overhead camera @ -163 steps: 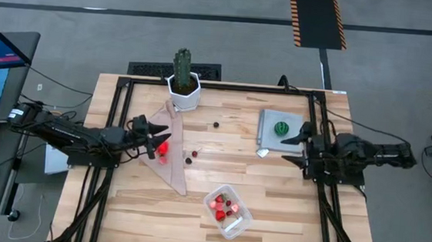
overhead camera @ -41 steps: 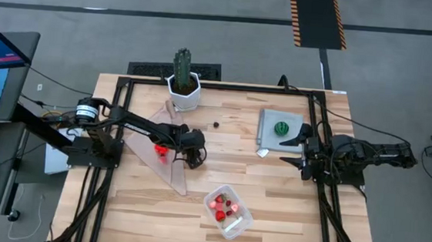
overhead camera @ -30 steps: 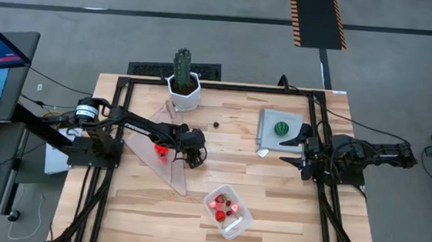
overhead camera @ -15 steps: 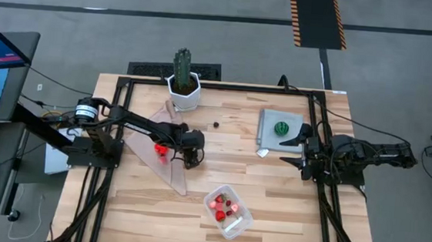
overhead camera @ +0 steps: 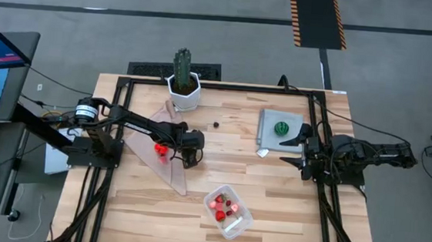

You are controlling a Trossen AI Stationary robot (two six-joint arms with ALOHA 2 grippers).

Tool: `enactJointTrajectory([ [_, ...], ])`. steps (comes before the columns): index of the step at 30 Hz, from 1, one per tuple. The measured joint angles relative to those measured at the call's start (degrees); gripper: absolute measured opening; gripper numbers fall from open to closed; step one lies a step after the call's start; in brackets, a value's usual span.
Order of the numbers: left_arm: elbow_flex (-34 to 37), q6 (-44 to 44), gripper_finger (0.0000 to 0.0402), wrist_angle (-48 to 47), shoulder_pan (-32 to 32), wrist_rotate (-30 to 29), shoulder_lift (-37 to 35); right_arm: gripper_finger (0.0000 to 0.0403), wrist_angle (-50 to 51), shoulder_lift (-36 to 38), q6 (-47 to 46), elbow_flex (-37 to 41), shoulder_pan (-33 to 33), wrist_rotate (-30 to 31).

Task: Pick and placing Produce into tupperware
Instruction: Put the red cherry into the transparent bin

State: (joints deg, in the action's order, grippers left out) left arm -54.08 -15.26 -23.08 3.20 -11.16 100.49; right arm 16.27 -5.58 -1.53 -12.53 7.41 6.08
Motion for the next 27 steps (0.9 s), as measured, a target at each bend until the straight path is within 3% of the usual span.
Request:
enactJointTrajectory([
  [5, 0.0, 1.4, 0.0008, 0.8, 0.0, -0.2, 0.0, 0.0276, 0.0, 0.0, 0.0, 0.0, 0.0, 0.0],
  [16, -3.5, 2.7, 0.0002, 3.6, -1.2, 1.7, -0.1, 0.0276, 0.0, 0.0, 0.0, 0.0, 0.0, 0.0],
  [27, -14.2, 2.6, 0.0000, 7.4, -9.6, 9.0, -0.1, 0.0276, 0.0, 0.0, 0.0, 0.0, 0.0, 0.0],
])
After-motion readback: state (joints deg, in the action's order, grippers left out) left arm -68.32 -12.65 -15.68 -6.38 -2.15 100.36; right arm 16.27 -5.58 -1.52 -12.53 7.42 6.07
